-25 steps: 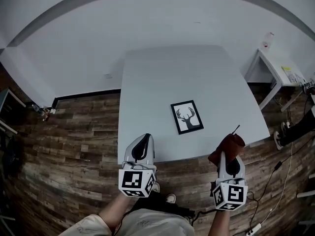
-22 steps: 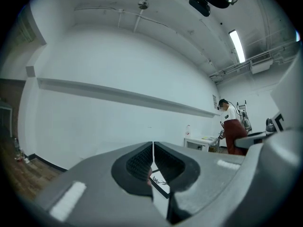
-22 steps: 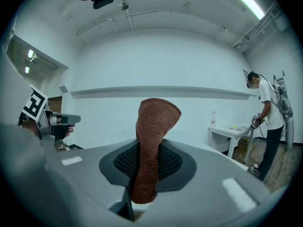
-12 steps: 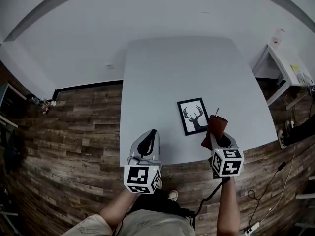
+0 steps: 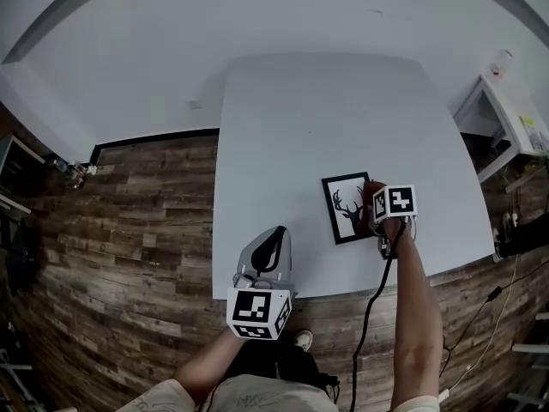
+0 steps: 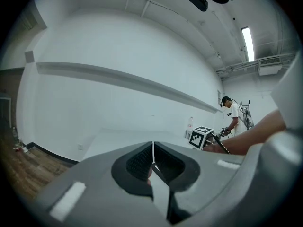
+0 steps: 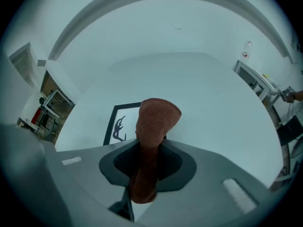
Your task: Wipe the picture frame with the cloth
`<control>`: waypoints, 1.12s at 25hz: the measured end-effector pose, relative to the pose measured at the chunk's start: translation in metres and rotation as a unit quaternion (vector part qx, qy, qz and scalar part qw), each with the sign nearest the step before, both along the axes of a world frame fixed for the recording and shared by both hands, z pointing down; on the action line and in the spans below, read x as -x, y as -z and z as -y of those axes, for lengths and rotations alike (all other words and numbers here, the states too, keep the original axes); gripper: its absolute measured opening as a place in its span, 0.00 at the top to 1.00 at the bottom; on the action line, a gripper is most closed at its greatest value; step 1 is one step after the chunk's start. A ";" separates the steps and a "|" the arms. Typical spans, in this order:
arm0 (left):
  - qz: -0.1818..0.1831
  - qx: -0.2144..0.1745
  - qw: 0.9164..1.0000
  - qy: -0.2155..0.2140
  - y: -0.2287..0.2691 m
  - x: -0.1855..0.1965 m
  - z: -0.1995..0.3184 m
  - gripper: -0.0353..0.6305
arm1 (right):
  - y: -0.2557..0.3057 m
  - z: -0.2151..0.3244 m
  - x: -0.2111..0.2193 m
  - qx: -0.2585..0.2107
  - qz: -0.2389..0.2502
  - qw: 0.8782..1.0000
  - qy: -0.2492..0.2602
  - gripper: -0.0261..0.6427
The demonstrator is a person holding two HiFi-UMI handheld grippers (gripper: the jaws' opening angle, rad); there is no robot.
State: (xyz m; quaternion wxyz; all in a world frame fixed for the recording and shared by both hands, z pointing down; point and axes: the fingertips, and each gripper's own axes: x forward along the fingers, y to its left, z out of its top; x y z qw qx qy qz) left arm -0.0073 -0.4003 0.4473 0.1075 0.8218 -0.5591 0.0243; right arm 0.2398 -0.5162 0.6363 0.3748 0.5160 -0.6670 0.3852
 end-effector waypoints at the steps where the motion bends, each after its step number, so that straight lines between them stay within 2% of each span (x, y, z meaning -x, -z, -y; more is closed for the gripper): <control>1: 0.000 0.002 1.000 0.000 -0.002 0.001 0.002 0.95 | -0.004 0.004 -0.002 0.007 -0.007 1.000 0.000 0.81; 5: 0.000 0.009 1.000 0.005 -0.009 0.009 0.011 0.94 | -0.013 0.017 -0.006 0.025 -0.044 0.999 0.012 0.81; 10: -0.002 0.017 1.000 0.013 -0.016 0.019 0.017 0.94 | -0.020 0.028 0.008 0.036 -0.058 0.997 0.031 0.81; 17: -0.006 0.021 1.000 0.016 -0.020 0.020 0.019 0.94 | -0.022 0.034 0.071 0.037 -0.064 0.993 0.094 0.81; 21: -0.009 0.022 1.000 0.015 -0.020 0.018 0.018 0.94 | -0.021 0.032 0.099 0.033 -0.084 0.987 0.134 0.81; 24: -0.010 0.023 1.000 0.014 -0.022 0.017 0.016 0.94 | -0.021 0.032 0.097 0.031 -0.092 0.986 0.138 0.81; 28: -0.009 0.025 1.000 0.013 -0.024 0.014 0.017 0.94 | -0.023 0.030 0.066 0.038 -0.094 0.988 0.116 0.81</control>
